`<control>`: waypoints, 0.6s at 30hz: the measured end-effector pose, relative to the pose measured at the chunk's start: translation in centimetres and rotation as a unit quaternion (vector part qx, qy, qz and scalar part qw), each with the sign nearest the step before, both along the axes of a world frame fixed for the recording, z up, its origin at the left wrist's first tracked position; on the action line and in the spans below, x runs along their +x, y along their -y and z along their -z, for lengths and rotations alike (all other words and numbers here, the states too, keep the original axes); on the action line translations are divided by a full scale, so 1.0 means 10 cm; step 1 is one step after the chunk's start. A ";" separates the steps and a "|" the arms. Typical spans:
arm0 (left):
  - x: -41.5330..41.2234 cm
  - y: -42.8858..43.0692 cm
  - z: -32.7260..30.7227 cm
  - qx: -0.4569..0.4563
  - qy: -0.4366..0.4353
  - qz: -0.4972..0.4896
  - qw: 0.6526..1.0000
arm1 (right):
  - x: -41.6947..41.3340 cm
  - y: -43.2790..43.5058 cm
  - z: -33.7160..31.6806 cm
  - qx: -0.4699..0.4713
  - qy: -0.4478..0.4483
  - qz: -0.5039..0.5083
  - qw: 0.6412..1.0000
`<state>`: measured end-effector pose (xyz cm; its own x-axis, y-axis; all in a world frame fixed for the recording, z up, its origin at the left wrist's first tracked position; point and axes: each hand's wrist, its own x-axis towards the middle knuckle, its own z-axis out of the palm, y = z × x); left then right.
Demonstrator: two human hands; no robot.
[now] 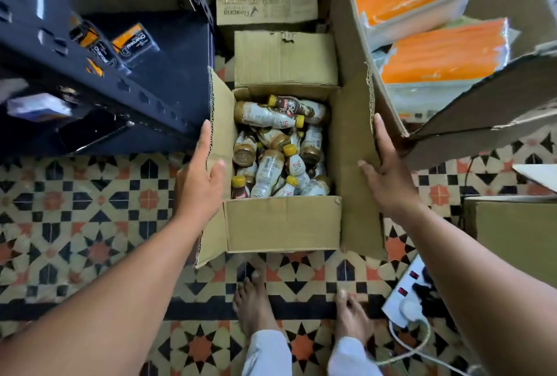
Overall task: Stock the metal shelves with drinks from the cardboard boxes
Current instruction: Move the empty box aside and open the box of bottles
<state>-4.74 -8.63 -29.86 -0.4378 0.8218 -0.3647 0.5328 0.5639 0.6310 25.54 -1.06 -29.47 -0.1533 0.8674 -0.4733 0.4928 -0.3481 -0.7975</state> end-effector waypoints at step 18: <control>0.48 0.95 -0.48 -0.089 -0.023 -0.033 0.995 | 0.39 0.67 -0.62 -0.024 0.043 -0.037 0.998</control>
<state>0.01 -18.12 -25.04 -0.5089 0.7144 -0.4804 0.5161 0.6998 0.4939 29.43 -7.74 -23.23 -0.1732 0.8310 -0.5287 0.5840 -0.3455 -0.7345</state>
